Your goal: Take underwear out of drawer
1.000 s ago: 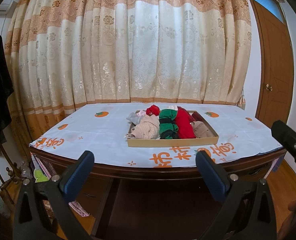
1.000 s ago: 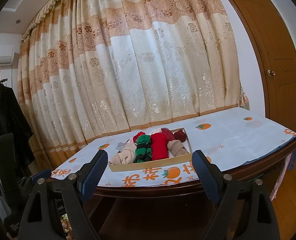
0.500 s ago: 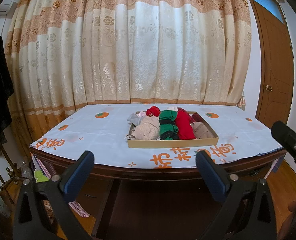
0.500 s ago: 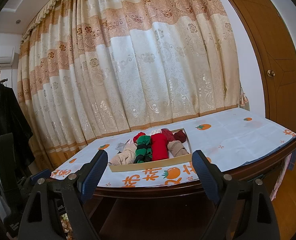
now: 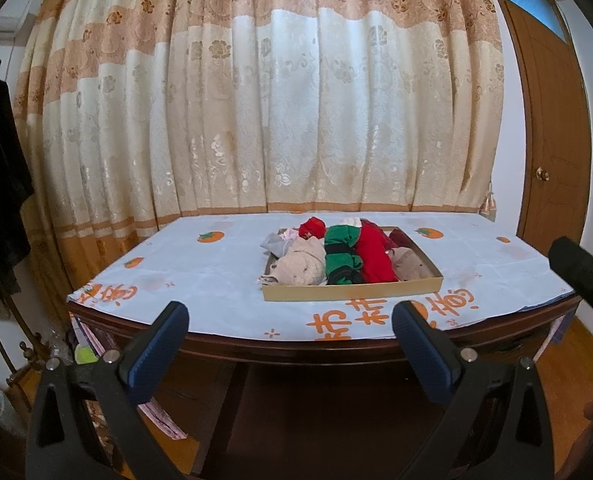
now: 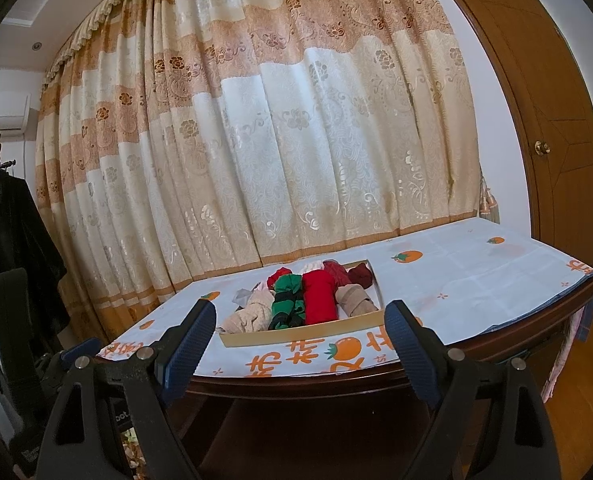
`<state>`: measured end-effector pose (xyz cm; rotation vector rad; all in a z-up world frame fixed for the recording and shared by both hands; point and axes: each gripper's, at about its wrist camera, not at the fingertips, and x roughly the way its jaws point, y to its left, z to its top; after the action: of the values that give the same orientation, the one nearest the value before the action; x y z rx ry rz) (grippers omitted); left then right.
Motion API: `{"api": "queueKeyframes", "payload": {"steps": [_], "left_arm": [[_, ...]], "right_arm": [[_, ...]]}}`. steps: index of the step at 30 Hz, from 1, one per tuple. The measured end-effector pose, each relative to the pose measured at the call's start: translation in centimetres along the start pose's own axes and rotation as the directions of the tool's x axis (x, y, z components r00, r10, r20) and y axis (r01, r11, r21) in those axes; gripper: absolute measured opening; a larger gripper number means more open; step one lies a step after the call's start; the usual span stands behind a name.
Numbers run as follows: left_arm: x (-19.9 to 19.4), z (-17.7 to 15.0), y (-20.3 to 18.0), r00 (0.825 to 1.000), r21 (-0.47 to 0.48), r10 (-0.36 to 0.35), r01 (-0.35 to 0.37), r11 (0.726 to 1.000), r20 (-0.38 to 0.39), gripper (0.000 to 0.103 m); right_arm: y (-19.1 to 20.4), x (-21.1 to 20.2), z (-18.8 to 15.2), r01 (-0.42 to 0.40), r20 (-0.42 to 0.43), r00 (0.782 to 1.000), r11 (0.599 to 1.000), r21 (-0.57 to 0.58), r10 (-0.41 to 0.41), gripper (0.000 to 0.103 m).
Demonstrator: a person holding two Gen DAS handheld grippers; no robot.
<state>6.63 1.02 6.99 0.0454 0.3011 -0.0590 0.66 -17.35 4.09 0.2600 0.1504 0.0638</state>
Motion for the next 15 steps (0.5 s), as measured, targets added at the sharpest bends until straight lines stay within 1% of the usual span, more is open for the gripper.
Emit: {"api": "queueKeyframes", "payload": {"steps": [4, 7, 11, 15], "left_arm": [[-0.07, -0.11, -0.48, 1.0, 0.023, 0.017, -0.018, 1.0, 0.015, 0.103], [0.15, -0.14, -0.4, 1.0, 0.009, -0.003, 0.003, 1.0, 0.004, 0.103], [0.26, -0.11, -0.21, 1.0, 0.0, 0.01, -0.01, 1.0, 0.006, 0.103], [0.14, -0.13, -0.13, 1.0, -0.017, 0.004, -0.004, 1.0, 0.011, 0.103]], "right_arm": [[0.02, -0.19, 0.08, 0.005, 0.004, 1.0, 1.0, -0.004, -0.005, 0.088], [-0.03, -0.32, 0.13, 0.005, 0.004, 1.0, 1.0, -0.005, -0.005, 0.088], [-0.03, -0.47, 0.15, 0.006, 0.006, 1.0, 1.0, -0.004, -0.006, 0.088], [-0.13, -0.61, 0.22, 0.006, 0.007, 1.0, 1.0, -0.004, -0.006, 0.088]]}}
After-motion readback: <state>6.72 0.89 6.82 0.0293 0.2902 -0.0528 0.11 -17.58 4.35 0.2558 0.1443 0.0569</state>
